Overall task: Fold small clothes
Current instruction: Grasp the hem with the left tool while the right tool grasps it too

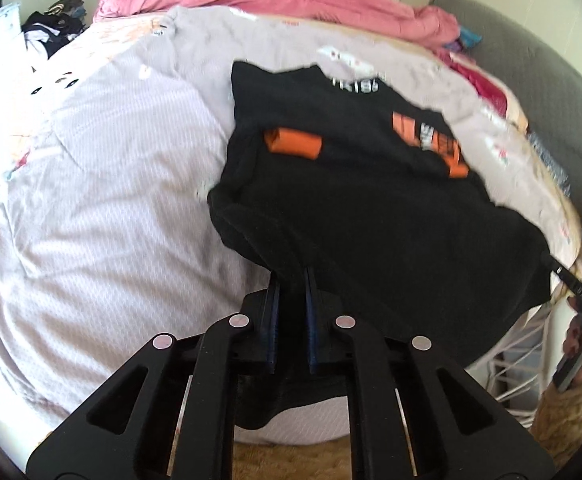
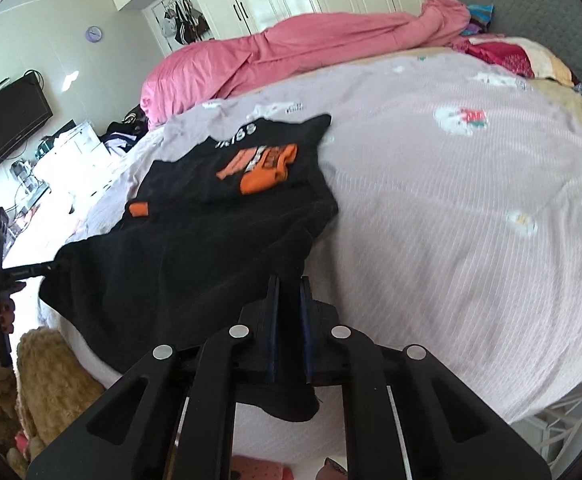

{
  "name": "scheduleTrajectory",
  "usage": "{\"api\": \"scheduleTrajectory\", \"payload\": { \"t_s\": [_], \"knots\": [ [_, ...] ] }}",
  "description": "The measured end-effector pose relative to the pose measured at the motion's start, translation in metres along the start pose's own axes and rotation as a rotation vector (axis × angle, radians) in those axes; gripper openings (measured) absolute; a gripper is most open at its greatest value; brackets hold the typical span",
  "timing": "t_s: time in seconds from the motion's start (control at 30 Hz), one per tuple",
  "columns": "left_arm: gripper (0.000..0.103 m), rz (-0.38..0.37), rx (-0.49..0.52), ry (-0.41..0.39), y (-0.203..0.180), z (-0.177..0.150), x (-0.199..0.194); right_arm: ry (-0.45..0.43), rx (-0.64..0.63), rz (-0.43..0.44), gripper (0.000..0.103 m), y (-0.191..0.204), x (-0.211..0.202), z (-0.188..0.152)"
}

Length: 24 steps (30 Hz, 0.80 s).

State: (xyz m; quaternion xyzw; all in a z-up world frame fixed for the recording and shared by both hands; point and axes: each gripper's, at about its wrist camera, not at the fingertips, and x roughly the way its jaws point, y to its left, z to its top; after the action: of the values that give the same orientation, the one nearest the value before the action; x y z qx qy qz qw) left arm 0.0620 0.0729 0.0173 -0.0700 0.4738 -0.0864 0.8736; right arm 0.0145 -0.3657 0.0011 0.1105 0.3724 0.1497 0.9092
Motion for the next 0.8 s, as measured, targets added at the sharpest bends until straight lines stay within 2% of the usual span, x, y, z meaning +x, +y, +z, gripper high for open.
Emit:
{"api": "scheduleTrajectory", "payload": {
  "t_s": [0.13, 0.2, 0.43, 0.5, 0.57, 0.63, 0.73, 0.8],
  "knots": [
    [0.004, -0.017, -0.044, -0.034, 0.003, 0.015, 0.003, -0.026, 0.039, -0.029, 0.009, -0.011, 0.008, 0.013],
    [0.004, 0.002, -0.046, -0.041, 0.003, 0.018, 0.012, -0.019, 0.066, -0.040, 0.009, -0.017, 0.014, 0.016],
    [0.006, 0.042, -0.013, 0.014, 0.002, 0.000, 0.035, 0.043, 0.096, -0.042, 0.013, -0.024, 0.036, 0.002],
    [0.011, 0.039, -0.003, 0.016, 0.001, -0.003, 0.034, 0.052, 0.104, -0.039, 0.019, -0.025, 0.038, -0.004],
    [0.029, 0.022, 0.018, 0.027, -0.002, -0.006, 0.033, 0.062, 0.114, -0.035, 0.025, -0.027, 0.039, -0.010],
    [0.037, 0.017, 0.053, 0.043, -0.008, -0.013, 0.032, 0.063, 0.121, -0.017, 0.032, -0.028, 0.037, -0.017],
    [0.044, 0.015, 0.080, 0.069, -0.013, -0.023, 0.035, 0.061, 0.124, 0.000, 0.039, -0.025, 0.034, -0.025],
    [0.044, 0.016, 0.080, 0.086, -0.014, -0.028, 0.037, 0.062, 0.129, 0.012, 0.041, -0.025, 0.032, -0.028]
  ]
}}
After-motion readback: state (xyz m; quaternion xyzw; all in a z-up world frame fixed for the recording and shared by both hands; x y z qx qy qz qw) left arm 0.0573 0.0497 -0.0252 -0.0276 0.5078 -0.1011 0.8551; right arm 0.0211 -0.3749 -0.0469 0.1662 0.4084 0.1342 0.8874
